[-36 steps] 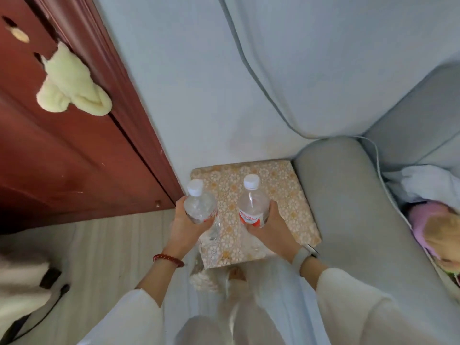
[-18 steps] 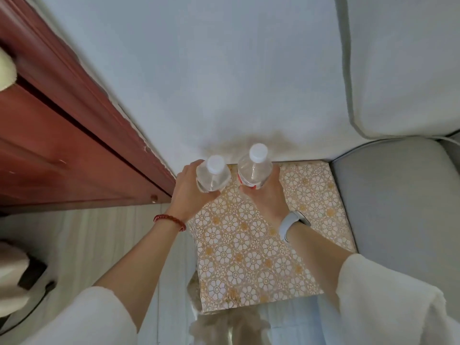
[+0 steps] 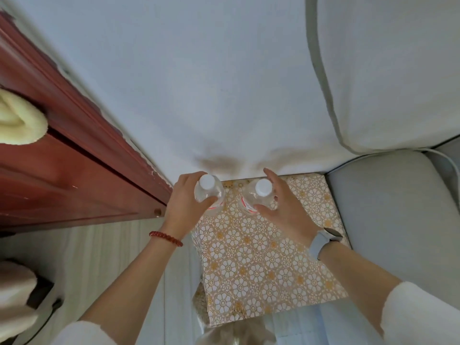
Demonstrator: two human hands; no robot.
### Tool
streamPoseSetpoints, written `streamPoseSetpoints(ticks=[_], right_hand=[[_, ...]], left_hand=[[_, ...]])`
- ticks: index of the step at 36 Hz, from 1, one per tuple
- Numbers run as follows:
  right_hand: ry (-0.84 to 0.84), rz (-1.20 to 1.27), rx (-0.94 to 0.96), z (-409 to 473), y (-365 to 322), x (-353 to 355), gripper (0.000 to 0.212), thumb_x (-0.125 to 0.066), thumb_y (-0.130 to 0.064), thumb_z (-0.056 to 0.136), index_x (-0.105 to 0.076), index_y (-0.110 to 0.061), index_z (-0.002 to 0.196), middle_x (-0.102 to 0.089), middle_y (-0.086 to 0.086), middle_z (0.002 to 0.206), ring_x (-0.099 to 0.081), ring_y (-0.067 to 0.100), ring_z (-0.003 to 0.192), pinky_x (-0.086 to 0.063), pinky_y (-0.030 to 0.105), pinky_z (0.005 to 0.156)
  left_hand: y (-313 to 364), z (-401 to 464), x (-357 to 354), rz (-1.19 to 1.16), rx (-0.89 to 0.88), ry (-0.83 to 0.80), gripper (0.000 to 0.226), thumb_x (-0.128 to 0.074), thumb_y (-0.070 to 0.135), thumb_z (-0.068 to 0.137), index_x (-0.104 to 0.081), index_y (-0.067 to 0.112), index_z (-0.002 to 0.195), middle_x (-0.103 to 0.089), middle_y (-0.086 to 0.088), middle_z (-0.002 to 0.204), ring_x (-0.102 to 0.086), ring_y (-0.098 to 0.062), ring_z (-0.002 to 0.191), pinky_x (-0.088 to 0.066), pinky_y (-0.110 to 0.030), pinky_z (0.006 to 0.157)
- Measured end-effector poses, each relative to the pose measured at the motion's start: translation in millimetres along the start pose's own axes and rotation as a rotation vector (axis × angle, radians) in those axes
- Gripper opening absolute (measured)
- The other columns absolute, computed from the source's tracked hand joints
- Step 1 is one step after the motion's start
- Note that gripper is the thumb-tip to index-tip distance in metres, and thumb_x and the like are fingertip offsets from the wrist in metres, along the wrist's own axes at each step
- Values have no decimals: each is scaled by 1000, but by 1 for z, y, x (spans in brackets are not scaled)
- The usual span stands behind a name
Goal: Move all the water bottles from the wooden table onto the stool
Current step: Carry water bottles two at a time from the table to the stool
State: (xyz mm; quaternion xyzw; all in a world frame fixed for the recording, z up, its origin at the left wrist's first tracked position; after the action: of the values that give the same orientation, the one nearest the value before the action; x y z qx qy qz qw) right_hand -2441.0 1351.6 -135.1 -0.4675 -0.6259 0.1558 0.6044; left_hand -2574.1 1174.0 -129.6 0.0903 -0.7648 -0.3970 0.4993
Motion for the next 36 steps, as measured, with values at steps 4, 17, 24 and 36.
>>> streamPoseSetpoints(ticks=[4, 17, 24, 36], right_hand=[[-6, -208, 39, 8, -11, 9, 48, -61, -26, 84, -40, -24, 127, -50, 2, 126, -56, 21, 100, -53, 40, 81], [131, -113, -13, 35, -39, -7, 38, -61, -28, 84, -47, -22, 119, -52, 7, 116, -56, 22, 93, -45, 30, 74], [171, -100, -30, 55, -55, -19, 38, -62, -27, 83, -48, -19, 118, -53, 11, 114, -58, 30, 92, -46, 33, 73], [197, -86, -25, 58, -58, -20, 43, -62, -25, 84, -45, -16, 123, -50, 12, 119, -57, 31, 95, -43, 30, 71]], left_hand=[[4, -2, 4, 62, -21, 27, 50, -74, 20, 74, -53, 16, 119, -54, -6, 120, -51, -25, 108, -45, -34, 89], [6, 16, 12, -26, -33, 26, 40, -72, 9, 74, -58, 19, 111, -61, 3, 114, -56, -19, 99, -50, -42, 89], [9, 26, 15, -59, -50, 30, 43, -72, 3, 73, -58, 14, 112, -55, -1, 114, -54, -18, 99, -50, -43, 90], [10, 29, 14, -59, -47, 69, 46, -70, 8, 77, -52, 12, 119, -55, -5, 120, -54, -23, 107, -48, -40, 93]])
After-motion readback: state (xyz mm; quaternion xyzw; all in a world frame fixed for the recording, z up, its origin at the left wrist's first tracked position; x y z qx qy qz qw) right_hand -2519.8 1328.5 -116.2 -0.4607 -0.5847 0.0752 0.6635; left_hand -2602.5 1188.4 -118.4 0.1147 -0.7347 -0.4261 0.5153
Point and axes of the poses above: each hand's wrist, its own z-axis towards the middle knuckle, its own x-axis out of the back of the hand, y = z × x, the point moved 5 cm from there along z, towards the middle knuckle
